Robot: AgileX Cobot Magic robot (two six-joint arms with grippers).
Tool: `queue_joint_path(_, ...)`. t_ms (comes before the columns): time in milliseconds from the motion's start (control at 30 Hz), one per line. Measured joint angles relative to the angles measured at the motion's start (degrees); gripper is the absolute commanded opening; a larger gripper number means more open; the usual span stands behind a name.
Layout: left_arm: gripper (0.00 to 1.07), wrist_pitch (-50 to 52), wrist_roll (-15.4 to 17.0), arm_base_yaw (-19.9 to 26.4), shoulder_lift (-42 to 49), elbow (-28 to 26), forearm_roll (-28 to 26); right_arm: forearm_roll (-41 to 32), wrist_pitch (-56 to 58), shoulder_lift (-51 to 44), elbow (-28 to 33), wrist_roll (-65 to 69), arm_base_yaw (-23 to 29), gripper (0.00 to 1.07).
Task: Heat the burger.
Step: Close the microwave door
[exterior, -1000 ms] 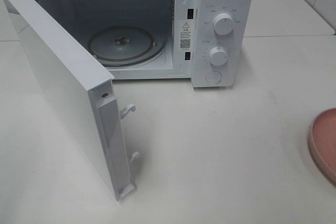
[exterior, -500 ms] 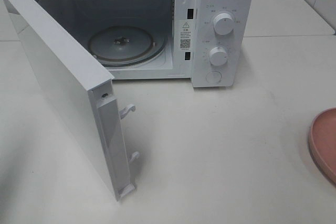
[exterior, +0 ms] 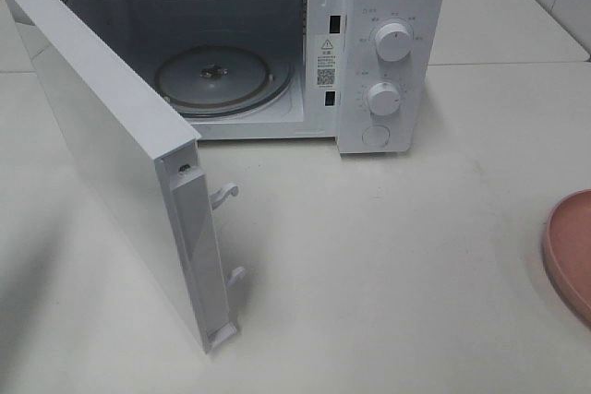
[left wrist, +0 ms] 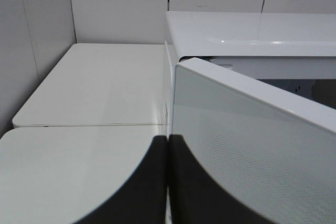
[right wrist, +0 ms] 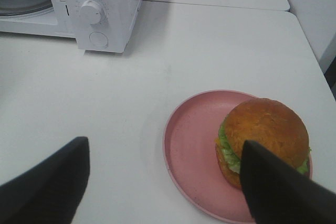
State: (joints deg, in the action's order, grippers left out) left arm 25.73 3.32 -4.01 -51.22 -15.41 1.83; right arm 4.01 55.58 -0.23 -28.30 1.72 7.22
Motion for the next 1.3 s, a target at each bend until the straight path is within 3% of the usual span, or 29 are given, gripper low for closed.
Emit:
queue_joint_path(367,0.00,15.4,0.0,0.0,-20.6,0.2,0.5,0.0,0.0,0.0,0.0,0.0,0.0,0.76)
queue_joint_path(533,0.00,19.6,0.1,0.0,-29.6,-1.3,3.9,0.0,0.0,0.0,0.0,0.0,0.0,0.76)
queue_joint_path(733,0.00,21.1,0.5,0.0,-33.5,-3.2,6.6,0.0,0.0,0.0,0.0,0.0,0.0,0.76)
queue_joint_path(800,0.00,21.5,2.3,0.0,-36.7,-5.2,10.3,0.0,0.0,0.0,0.0,0.0,0.0,0.76)
queue_joint_path(933,0.00,22.6,3.0,-0.6,-38.3,-6.5,12.7,0.0,0.0,0.0,0.0,0.0,0.0,0.76)
queue_joint_path(1300,0.00,24.0,3.5,-4.4,-46.8,-10.9,11.0,0.0,0.0,0.0,0.0,0.0,0.0,0.76)
